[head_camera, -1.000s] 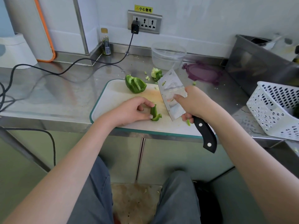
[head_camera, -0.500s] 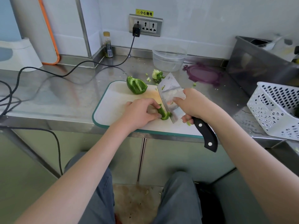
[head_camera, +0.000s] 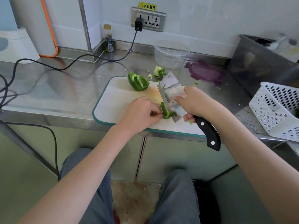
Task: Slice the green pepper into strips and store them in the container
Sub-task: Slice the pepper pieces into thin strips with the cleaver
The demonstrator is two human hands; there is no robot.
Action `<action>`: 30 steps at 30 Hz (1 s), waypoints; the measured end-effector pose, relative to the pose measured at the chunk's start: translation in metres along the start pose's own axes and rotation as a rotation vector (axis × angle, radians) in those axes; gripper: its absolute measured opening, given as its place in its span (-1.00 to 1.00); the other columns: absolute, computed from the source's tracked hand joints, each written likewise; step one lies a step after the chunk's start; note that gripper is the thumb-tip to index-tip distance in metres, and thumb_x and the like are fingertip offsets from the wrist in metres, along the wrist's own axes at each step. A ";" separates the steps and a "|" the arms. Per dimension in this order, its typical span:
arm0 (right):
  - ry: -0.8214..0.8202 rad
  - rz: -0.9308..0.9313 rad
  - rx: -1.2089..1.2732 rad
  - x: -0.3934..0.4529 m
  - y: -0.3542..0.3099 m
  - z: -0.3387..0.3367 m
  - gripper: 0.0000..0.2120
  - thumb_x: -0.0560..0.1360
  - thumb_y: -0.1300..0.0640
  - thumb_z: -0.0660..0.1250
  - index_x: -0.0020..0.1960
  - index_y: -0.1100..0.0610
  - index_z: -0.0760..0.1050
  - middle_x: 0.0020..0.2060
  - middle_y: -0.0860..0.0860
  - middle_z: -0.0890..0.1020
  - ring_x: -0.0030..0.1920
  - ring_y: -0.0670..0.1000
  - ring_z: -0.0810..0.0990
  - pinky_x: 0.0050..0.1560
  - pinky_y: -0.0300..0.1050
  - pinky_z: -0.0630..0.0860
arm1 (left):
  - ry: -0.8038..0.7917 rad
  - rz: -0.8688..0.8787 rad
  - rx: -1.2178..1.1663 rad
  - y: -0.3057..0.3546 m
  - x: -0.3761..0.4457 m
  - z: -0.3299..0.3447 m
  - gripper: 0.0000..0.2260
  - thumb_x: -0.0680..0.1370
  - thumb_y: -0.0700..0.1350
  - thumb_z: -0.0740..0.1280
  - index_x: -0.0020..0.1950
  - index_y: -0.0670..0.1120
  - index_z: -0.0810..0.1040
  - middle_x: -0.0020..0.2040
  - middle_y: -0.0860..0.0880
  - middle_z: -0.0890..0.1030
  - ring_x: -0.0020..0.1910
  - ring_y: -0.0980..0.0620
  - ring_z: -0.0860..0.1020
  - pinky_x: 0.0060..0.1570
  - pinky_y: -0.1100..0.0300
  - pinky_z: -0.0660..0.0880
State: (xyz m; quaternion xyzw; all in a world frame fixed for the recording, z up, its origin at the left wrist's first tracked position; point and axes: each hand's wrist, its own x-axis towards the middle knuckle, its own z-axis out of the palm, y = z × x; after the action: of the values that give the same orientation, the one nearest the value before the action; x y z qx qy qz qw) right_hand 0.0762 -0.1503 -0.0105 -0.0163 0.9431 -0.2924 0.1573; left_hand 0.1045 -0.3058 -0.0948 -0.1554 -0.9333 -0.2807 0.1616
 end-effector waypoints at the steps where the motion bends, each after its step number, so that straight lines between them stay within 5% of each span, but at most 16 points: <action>1: 0.011 -0.010 0.005 -0.001 -0.001 -0.001 -0.64 0.64 0.09 0.09 0.41 0.10 0.21 -0.47 0.19 0.51 -0.59 0.06 0.40 -0.51 -0.21 0.35 | 0.000 0.002 0.001 0.001 0.000 0.000 -0.86 0.47 -0.08 0.39 -0.13 -0.11 0.70 -0.15 0.03 0.69 -0.08 -0.06 0.50 0.01 0.05 0.46; 6: 0.074 -0.037 -0.013 -0.002 -0.005 -0.013 -0.58 0.62 0.02 0.13 0.41 0.16 0.21 -0.53 0.15 0.49 -0.75 -0.04 0.37 -0.69 -0.34 0.30 | 0.003 -0.016 -0.007 0.004 -0.001 0.000 -0.76 0.42 -0.05 0.27 -0.20 -0.11 0.70 -0.18 0.00 0.70 -0.11 -0.08 0.54 -0.01 0.01 0.50; 11: 0.062 -0.035 -0.048 -0.006 -0.009 -0.007 -0.75 0.62 0.07 0.13 0.23 0.18 0.30 -0.52 0.17 0.42 -0.77 -0.03 0.34 -0.67 -0.37 0.28 | -0.016 -0.015 0.010 0.005 -0.001 -0.002 -0.73 0.42 -0.03 0.22 -0.20 -0.10 0.69 -0.18 0.02 0.69 -0.11 -0.07 0.54 -0.03 0.00 0.50; 14: 0.051 -0.026 -0.052 -0.008 -0.010 -0.002 -0.90 0.63 0.12 0.12 0.07 0.16 0.30 -0.50 0.19 0.44 -0.62 0.07 0.40 -0.59 -0.28 0.32 | -0.041 -0.022 0.024 0.004 0.000 -0.002 -0.72 0.42 -0.01 0.20 -0.22 -0.09 0.67 -0.20 0.02 0.68 -0.09 -0.06 0.52 -0.02 0.00 0.48; 16: 0.057 -0.055 -0.099 -0.008 -0.007 0.003 -0.85 0.63 0.07 0.12 0.04 0.16 0.26 -0.50 0.19 0.47 -0.69 0.04 0.38 -0.60 -0.28 0.32 | -0.054 -0.023 0.031 0.002 0.001 0.000 -0.72 0.41 0.00 0.19 -0.25 -0.10 0.64 -0.22 0.02 0.66 -0.11 -0.05 0.50 -0.03 0.00 0.47; 19: 0.076 -0.064 -0.120 -0.006 -0.006 0.006 -0.80 0.62 0.03 0.12 0.09 0.18 0.28 -0.50 0.17 0.47 -0.76 -0.03 0.34 -0.63 -0.31 0.31 | -0.055 -0.017 0.036 0.001 0.001 0.001 -0.73 0.41 0.00 0.19 -0.25 -0.09 0.63 -0.22 0.03 0.66 -0.11 -0.05 0.49 -0.03 0.00 0.47; 23: 0.098 -0.068 -0.071 -0.005 -0.009 -0.001 -0.74 0.62 0.05 0.13 0.23 0.17 0.30 -0.38 0.19 0.47 -0.58 0.09 0.43 -0.60 -0.23 0.36 | -0.038 -0.012 0.011 0.001 0.001 0.001 -0.74 0.41 -0.01 0.22 -0.23 -0.09 0.66 -0.19 0.03 0.68 -0.11 -0.07 0.52 -0.04 0.00 0.49; 30: 0.133 -0.092 -0.075 -0.009 -0.012 -0.014 -0.70 0.62 0.08 0.14 0.31 0.15 0.27 -0.40 0.16 0.45 -0.75 -0.04 0.38 -0.71 -0.37 0.28 | -0.030 0.002 0.017 0.001 0.001 0.002 -0.74 0.41 -0.01 0.21 -0.22 -0.08 0.66 -0.17 0.02 0.68 -0.10 -0.06 0.53 -0.04 0.00 0.50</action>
State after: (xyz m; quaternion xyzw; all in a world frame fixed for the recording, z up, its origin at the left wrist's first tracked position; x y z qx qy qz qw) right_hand 0.0800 -0.1512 0.0102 -0.0461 0.9601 -0.2641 0.0799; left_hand 0.1038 -0.3041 -0.0958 -0.1591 -0.9378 -0.2700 0.1494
